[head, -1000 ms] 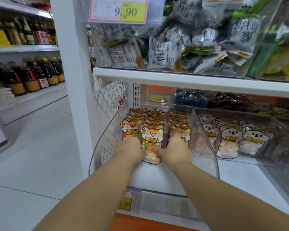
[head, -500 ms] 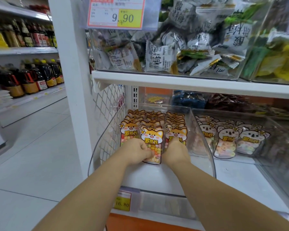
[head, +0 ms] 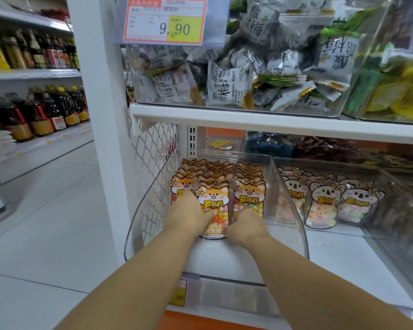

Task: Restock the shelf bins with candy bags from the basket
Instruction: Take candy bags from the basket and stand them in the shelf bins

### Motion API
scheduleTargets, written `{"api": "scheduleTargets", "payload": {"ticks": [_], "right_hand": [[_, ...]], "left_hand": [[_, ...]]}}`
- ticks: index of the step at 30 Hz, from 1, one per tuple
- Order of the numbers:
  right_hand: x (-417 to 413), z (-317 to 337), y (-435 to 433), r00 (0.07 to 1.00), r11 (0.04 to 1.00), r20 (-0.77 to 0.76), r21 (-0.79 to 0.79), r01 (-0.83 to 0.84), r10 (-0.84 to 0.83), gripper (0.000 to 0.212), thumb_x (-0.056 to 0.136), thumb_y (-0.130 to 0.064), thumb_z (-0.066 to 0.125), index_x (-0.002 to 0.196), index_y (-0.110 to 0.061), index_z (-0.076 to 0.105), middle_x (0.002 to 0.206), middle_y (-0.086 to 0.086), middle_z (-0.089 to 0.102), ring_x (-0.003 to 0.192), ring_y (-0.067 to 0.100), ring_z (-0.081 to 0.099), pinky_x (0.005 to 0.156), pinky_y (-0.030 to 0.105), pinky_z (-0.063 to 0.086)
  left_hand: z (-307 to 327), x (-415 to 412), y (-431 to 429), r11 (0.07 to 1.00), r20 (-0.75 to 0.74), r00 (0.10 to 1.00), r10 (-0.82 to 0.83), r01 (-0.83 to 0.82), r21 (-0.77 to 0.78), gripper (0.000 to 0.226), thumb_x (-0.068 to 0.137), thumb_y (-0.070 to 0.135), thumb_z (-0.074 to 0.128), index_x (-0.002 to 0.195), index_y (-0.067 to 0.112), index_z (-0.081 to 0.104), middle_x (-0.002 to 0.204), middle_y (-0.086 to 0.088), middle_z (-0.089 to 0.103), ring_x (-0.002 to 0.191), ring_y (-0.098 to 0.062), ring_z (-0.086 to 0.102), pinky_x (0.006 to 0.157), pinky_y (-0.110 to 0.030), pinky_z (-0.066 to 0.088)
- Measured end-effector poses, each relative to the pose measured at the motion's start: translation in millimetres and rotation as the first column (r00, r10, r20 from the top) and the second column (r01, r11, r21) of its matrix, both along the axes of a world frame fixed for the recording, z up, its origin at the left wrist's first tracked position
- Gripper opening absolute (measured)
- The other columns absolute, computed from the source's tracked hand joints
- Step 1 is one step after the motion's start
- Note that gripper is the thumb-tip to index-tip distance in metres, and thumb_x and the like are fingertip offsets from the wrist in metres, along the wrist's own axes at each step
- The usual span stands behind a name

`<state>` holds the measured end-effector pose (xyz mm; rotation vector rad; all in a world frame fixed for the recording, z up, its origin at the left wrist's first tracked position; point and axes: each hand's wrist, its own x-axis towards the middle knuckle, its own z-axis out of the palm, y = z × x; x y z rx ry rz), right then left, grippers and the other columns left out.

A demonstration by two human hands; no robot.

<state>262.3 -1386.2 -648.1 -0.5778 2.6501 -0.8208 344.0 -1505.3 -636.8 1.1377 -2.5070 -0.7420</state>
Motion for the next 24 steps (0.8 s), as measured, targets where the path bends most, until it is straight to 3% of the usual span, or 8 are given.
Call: {"api": "scheduleTargets", "payload": {"ticks": [5, 11, 16, 20, 22, 24], "right_hand": [[1.8, -4.2, -4.0, 0.996, 0.999, -0.074, 0.033, -0.04, 0.043, 0.03, 0.087, -0.023, 0.072, 0.114, -0.012, 0.065, 0.106, 0.007, 0.069, 0.099, 0.029, 0.066, 0.071, 0.029, 0.047], [-1.6, -4.7, -4.3, 0.996, 0.999, -0.086, 0.046, -0.006, 0.01, 0.038, 0.086, -0.018, 0.073, 0.121, -0.013, 0.06, 0.117, 0.008, 0.067, 0.109, 0.03, 0.064, 0.078, 0.031, 0.048], [-4.5, -2.4, -0.4, 0.994, 0.998, -0.105, 0.036, 0.042, -0.038, 0.036, 0.088, -0.014, 0.07, 0.121, -0.014, 0.058, 0.117, 0.009, 0.066, 0.11, 0.03, 0.063, 0.078, 0.032, 0.047], [-5.7, 0.3, 0.6, 0.99, 0.997, -0.123, 0.038, 0.068, -0.063, 0.034, 0.089, -0.011, 0.067, 0.121, -0.014, 0.058, 0.118, 0.009, 0.065, 0.111, 0.031, 0.062, 0.075, 0.031, 0.044], [-5.1, 0.3, 1.1, 0.991, 0.997, -0.122, 0.048, 0.061, -0.055, 0.032, 0.089, -0.012, 0.067, 0.12, -0.015, 0.06, 0.115, 0.008, 0.066, 0.108, 0.03, 0.063, 0.073, 0.03, 0.044], [-5.7, -0.3, 0.5, 0.991, 0.997, -0.12, 0.043, 0.058, -0.052, 0.031, 0.089, -0.014, 0.067, 0.119, -0.017, 0.061, 0.114, 0.008, 0.067, 0.107, 0.029, 0.064, 0.074, 0.03, 0.046]], "left_hand": [[-1.7, 8.6, -10.9, 0.982, -0.021, 0.983, -0.183, 0.184, 0.032, 0.057, 0.085, 0.035, 0.075, 0.132, 0.014, 0.049, 0.127, -0.004, 0.064, 0.116, -0.027, 0.06, 0.095, -0.038, 0.051], [0.9, 11.2, -9.7, 0.967, -0.069, 0.966, -0.251, 0.254, 0.03, 0.053, 0.086, 0.025, 0.076, 0.131, 0.014, 0.049, 0.126, -0.003, 0.064, 0.116, -0.025, 0.06, 0.092, -0.031, 0.048], [-0.9, 10.8, -13.0, 0.897, -0.115, 0.928, -0.355, 0.373, 0.239, 0.072, 0.085, 0.016, 0.076, 0.146, 0.02, 0.038, 0.133, 0.003, 0.062, 0.122, -0.019, 0.059, 0.105, -0.037, 0.047], [1.9, 12.5, -13.4, 0.797, -0.149, 0.892, -0.427, 0.449, 0.405, 0.086, 0.092, 0.013, 0.071, 0.156, 0.036, 0.018, 0.143, 0.007, 0.055, 0.12, -0.011, 0.055, 0.081, -0.015, 0.05], [0.8, 8.9, -17.1, 0.79, -0.153, 0.889, -0.432, 0.455, 0.41, 0.09, 0.09, 0.017, 0.072, 0.157, 0.038, 0.015, 0.146, 0.009, 0.052, 0.124, -0.01, 0.053, 0.099, -0.025, 0.05], [0.8, 5.4, -18.0, 0.831, -0.095, 0.895, -0.435, 0.44, 0.341, 0.092, 0.091, 0.025, 0.071, 0.158, 0.04, 0.01, 0.149, 0.009, 0.048, 0.132, -0.016, 0.05, 0.115, -0.034, 0.038]]}}
